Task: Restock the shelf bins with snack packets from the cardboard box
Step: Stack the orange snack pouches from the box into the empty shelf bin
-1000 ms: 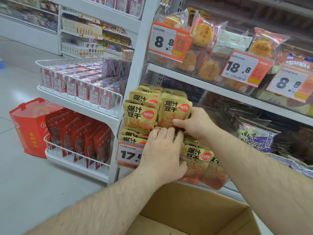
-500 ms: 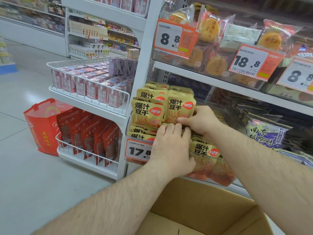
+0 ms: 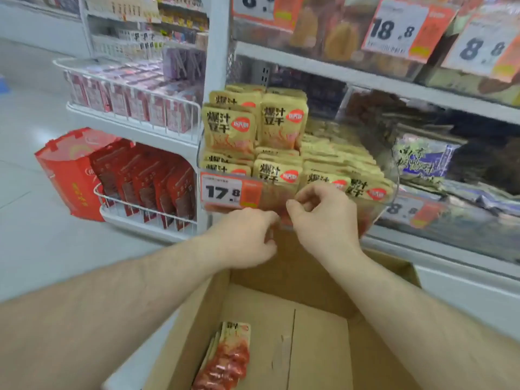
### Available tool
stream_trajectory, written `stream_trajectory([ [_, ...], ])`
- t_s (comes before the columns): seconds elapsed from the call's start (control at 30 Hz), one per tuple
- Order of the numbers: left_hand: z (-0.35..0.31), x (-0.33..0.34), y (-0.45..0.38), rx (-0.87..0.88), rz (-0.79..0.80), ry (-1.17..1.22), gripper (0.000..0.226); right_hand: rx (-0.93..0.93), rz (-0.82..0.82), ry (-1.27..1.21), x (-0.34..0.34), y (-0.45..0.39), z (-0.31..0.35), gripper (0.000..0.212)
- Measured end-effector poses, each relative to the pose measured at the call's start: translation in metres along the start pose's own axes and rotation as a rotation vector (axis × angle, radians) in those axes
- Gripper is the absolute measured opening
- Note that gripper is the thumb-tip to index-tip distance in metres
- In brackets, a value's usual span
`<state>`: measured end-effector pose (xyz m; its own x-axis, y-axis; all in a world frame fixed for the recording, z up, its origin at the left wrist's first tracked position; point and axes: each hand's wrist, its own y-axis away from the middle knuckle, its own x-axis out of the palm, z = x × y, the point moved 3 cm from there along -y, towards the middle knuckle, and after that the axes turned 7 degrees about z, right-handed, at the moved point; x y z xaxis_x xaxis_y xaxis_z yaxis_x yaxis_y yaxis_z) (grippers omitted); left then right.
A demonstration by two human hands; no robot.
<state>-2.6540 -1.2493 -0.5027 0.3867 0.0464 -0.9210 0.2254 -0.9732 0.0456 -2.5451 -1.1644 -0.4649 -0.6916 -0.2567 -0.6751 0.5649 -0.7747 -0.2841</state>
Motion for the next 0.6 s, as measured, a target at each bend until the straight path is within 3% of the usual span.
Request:
stream_trajectory([
  [0.07,0.016,0.02,0.008,-0.071,0.175,-0.015,0.035,0.171,0.143,-0.017,0.032,0.02,-0.04,0.013],
  [0.17,0.039,0.045,0.015,-0.139,0.312,-0.037,0.037,0.501,0.368,-0.066,0.093,0.048,-0.111,0.009],
  [0.37,0.055,0.065,0.008,-0.193,0.339,0.048,0.033,0.92,0.814,-0.045,0.218,0.104,-0.199,0.016],
  [0.43,0.056,0.071,0.004,-0.199,0.362,0.068,0.033,1.028,0.882,-0.051,0.254,0.118,-0.214,0.03],
  [0.6,0.062,0.077,-0.001,-0.278,0.376,0.157,0.029,1.013,1.084,0.199,0.336,0.143,-0.296,0.076],
])
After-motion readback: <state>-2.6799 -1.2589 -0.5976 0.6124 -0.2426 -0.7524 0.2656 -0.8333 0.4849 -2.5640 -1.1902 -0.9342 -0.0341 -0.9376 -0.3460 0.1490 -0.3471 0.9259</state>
